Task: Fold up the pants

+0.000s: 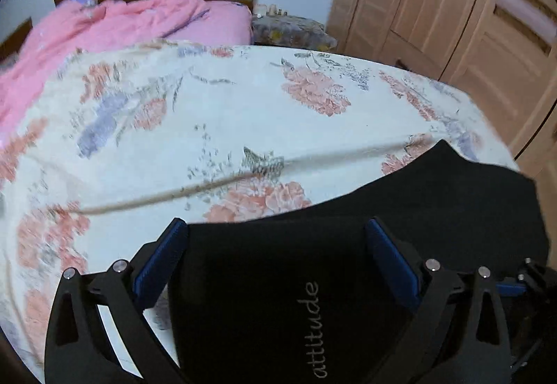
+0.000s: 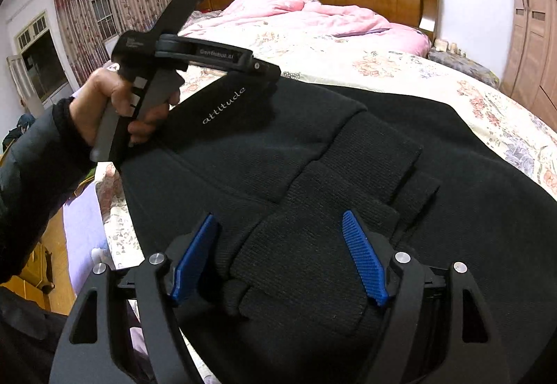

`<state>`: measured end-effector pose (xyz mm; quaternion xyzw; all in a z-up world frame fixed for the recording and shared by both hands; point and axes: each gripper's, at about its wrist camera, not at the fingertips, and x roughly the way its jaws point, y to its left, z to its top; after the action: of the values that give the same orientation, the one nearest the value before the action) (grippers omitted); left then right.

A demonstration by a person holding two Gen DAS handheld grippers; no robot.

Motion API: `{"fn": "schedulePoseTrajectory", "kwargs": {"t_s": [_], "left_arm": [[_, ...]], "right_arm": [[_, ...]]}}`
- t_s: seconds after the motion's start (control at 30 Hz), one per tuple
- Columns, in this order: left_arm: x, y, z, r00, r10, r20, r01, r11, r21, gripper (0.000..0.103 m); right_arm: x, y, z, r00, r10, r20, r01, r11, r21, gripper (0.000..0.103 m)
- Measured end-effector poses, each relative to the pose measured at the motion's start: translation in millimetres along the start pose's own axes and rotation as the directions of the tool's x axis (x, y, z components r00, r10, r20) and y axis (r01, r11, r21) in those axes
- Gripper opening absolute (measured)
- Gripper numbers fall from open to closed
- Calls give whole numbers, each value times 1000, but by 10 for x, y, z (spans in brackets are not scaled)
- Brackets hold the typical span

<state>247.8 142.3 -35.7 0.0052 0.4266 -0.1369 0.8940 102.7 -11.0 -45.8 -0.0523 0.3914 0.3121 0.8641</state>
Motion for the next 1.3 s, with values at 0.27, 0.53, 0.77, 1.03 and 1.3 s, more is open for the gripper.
{"fn": "schedulePoseTrajectory", "kwargs": {"t_s": [0.27,0.53,0.77,1.03,1.3], "left_arm": [[-794,-356,-463,984,42,172,-53,997,59,101],[-374,-430,-916,984,174,44,-178,978,114,102],[-352,-418,-942,984,173,29,-175,980,96,102],[-340,-397,-937,985,172,20,-173,982,80,102],[-351,-426,-913,980,201,-6,-200,977,70,102]], "right_arm": [[-229,-12,90,996,-1,88,-1,1000,25,73],[57,-8,-14,999,-35,5,35,999,-18,76],[54,-9,-22,999,-32,11,32,999,-14,76],[-189,-63,-4,1000,-15,13,15,1000,16,78],[-470,-939,-482,953,-280,-120,299,935,190,84]]}}
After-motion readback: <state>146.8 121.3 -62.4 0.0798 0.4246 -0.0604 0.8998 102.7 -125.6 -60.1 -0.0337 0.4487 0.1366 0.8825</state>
